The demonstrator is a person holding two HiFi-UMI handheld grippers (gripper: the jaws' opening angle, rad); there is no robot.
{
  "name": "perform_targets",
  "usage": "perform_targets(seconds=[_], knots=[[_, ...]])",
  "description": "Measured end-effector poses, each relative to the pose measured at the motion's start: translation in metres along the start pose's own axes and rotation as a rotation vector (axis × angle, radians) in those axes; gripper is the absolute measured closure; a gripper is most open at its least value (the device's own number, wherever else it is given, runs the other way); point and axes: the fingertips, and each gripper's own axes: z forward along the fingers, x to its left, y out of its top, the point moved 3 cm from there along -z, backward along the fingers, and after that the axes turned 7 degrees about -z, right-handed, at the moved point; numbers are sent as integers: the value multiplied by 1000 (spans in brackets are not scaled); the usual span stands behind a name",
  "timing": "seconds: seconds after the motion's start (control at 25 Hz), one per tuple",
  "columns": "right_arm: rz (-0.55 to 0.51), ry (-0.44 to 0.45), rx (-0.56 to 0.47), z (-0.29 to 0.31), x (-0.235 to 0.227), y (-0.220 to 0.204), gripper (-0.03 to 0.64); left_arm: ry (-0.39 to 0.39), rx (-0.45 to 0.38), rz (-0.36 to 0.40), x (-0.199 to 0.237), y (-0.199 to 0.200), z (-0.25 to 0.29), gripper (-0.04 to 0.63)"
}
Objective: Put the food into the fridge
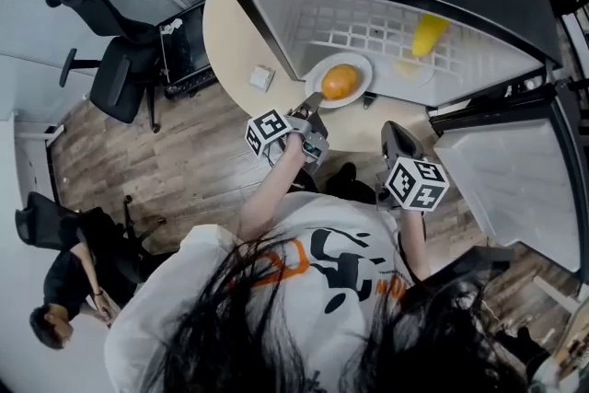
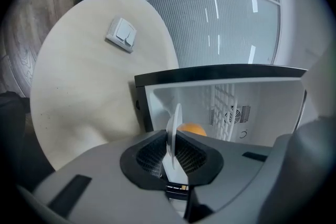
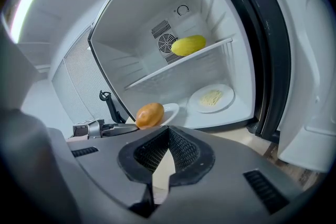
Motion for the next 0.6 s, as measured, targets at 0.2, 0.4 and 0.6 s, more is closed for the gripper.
perform_targets(seconds=[0.2, 0.4, 0.6], knots=[[5, -2, 5, -5, -5, -2, 601, 6, -24, 6, -3, 5, 13, 554], [9, -6, 11, -7, -12, -4, 601, 3, -54, 21, -7, 11, 32, 554], [9, -2, 21, -5, -14, -7, 601, -13, -114, -12, -11, 19, 47, 554]])
